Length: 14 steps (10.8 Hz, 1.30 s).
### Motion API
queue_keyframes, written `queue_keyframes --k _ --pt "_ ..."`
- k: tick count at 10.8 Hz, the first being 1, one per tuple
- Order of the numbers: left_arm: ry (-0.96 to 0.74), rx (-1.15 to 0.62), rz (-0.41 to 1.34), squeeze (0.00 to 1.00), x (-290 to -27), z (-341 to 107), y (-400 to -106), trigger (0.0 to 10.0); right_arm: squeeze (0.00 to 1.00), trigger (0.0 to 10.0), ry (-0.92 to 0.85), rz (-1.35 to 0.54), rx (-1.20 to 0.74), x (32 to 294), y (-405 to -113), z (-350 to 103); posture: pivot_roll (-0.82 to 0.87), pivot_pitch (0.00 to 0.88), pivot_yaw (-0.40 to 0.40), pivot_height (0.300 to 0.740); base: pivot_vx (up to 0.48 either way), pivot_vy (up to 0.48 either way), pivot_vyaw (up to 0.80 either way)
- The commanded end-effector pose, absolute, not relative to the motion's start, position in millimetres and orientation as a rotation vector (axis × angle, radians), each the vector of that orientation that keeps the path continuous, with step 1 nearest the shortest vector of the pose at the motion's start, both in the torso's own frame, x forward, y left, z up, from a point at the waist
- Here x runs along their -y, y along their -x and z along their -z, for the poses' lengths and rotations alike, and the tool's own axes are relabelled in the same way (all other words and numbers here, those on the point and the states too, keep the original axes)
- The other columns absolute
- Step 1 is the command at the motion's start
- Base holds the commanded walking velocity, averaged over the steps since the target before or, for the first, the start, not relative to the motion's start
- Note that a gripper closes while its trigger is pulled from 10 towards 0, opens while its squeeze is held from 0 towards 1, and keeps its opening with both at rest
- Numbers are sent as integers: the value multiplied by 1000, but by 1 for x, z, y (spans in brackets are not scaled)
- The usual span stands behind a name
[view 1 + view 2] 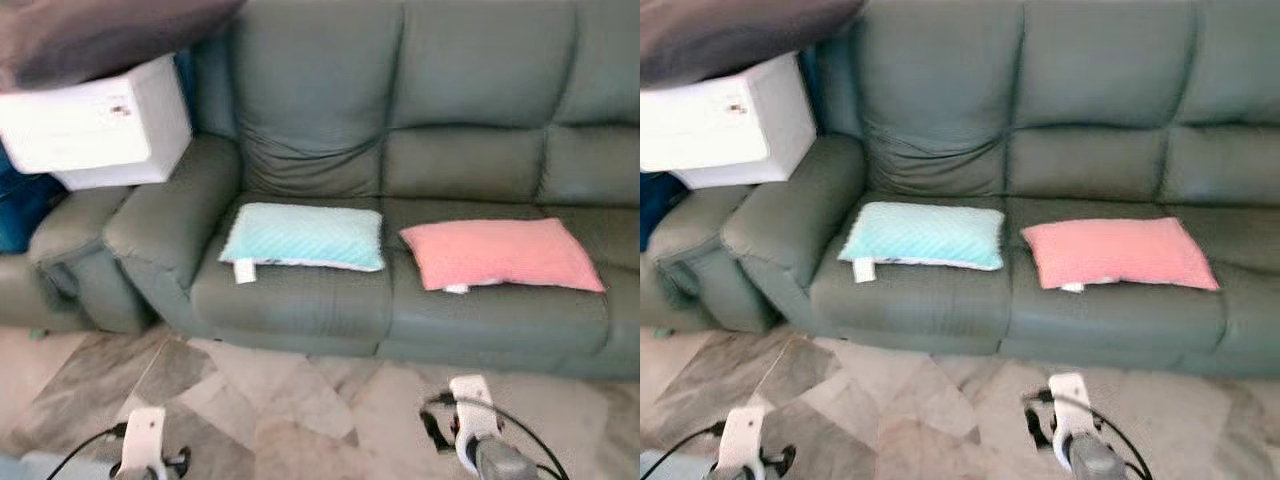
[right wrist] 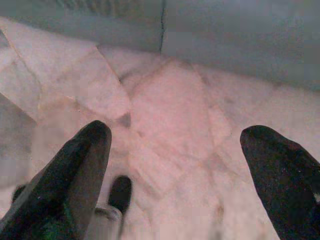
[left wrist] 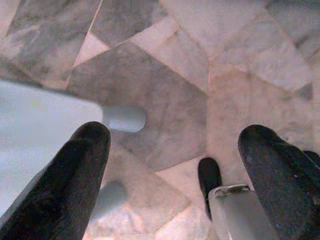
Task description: Move the pillow to the sofa
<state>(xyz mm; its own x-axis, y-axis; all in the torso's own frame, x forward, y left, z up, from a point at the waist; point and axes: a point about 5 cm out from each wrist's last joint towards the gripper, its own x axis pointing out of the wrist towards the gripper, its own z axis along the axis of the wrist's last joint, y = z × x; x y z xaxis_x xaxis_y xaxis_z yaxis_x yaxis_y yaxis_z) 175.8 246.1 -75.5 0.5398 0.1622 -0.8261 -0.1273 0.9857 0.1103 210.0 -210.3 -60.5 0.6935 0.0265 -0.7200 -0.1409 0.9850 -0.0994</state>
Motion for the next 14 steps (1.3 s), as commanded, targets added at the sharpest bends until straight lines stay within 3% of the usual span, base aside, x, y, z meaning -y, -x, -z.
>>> queue_keyframes --k 1,2,4,14 --pt "-58 -996 -174 0 -248 76 -174 10000 0 10000 211 -124 -862 209 -199 69 -178 0 11 740 0 0 -800" --pt "-68 -1005 -173 0 -247 77 -174 10000 0 10000 282 -167 -917 205 -191 75 -170 0 5 740 0 0 -800" --pt "-75 -1003 -168 0 -245 77 -175 10000 0 10000 266 -184 -891 196 -203 71 -168 0 7 740 0 0 -800" --pt "-129 -1046 -149 0 -249 82 -161 10000 0 10000 334 -209 -910 205 -197 72 -169 0 8 740 0 0 -800"
